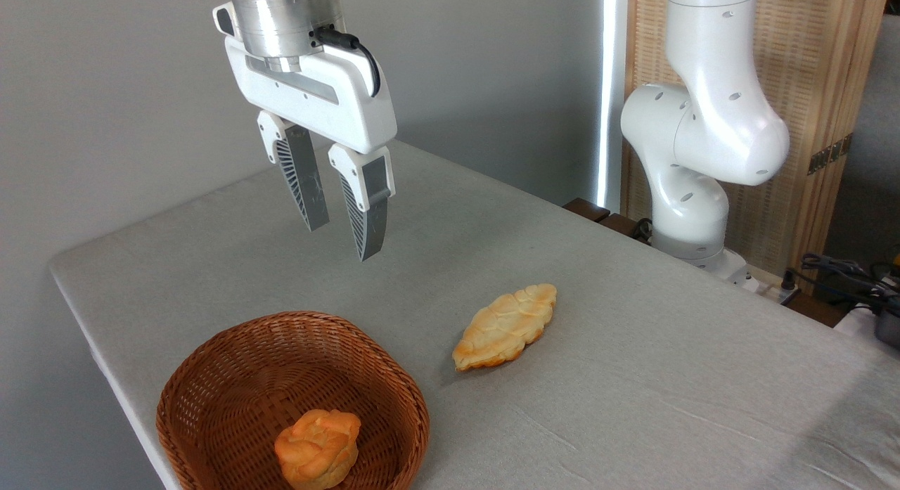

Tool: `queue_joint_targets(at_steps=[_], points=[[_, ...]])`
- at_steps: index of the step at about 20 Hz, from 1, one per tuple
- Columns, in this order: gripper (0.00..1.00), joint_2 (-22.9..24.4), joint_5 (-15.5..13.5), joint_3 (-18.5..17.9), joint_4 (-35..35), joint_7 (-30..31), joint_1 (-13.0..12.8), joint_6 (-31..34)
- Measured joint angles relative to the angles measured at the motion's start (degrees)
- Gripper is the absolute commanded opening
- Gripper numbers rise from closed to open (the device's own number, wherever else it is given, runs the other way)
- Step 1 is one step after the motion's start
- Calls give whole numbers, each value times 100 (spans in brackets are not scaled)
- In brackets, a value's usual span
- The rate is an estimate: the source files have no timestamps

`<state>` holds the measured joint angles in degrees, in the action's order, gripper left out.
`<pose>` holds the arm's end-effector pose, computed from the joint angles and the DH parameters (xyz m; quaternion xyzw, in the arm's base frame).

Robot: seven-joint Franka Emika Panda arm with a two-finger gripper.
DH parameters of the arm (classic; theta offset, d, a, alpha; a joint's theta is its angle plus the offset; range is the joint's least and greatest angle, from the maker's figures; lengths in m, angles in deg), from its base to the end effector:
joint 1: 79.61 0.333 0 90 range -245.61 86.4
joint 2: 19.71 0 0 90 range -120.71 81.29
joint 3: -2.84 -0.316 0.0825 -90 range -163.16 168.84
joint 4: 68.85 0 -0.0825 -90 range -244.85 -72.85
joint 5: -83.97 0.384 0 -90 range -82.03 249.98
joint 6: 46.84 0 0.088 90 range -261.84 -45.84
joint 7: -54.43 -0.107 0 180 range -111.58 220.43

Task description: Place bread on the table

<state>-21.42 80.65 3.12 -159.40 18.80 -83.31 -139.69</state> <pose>0.5662 -0.0453 0.6078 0.9409 -0.3375 0.0129 0.0265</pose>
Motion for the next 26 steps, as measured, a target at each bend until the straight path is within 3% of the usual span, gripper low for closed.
queue_joint_targets(at_steps=[19,22,26], points=[[100,9,0,46,31,0,-11,-63],[100,105,2,46,-260,0,-10,-633],[100,415,14,24,-1227,0,16,-1940]])
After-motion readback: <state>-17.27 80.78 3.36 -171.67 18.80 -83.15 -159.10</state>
